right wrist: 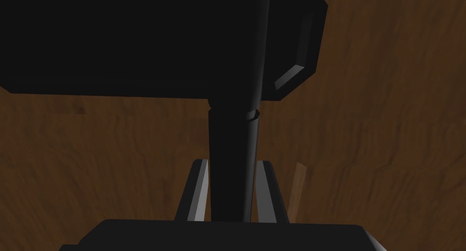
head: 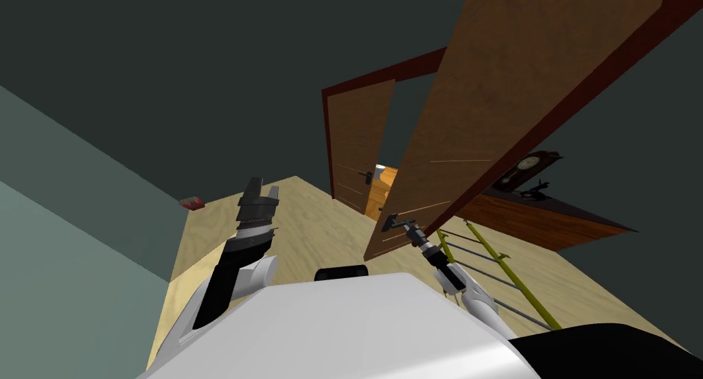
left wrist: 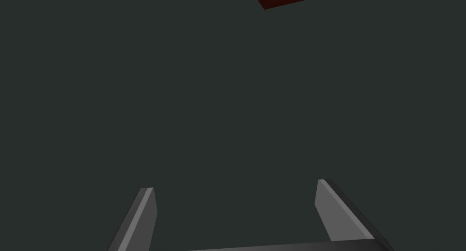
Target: Pull the door open
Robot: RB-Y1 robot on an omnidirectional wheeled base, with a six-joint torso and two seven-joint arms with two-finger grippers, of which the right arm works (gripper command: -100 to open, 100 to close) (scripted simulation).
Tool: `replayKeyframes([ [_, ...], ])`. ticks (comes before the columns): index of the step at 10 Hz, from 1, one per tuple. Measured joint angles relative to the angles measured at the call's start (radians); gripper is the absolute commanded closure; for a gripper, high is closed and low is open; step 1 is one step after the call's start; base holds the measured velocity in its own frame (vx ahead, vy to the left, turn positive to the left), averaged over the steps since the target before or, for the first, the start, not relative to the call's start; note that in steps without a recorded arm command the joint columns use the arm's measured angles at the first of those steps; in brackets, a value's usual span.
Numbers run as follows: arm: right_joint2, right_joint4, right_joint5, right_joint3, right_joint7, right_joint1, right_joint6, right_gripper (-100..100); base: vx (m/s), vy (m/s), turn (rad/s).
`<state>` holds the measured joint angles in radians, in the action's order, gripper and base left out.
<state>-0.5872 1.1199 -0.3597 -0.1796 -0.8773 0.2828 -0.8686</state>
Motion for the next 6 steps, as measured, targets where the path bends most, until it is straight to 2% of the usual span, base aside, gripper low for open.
replayKeyframes([
  [4, -0.012, -0.030, -0.003, -0.007, -0.007, -0.005, -0.050, 100, -0.177, -0.098, 0.141],
  [6, -0.018, -0.030, -0.007, -0.008, -0.013, 0.006, -0.069, 100, -0.195, -0.104, 0.158],
])
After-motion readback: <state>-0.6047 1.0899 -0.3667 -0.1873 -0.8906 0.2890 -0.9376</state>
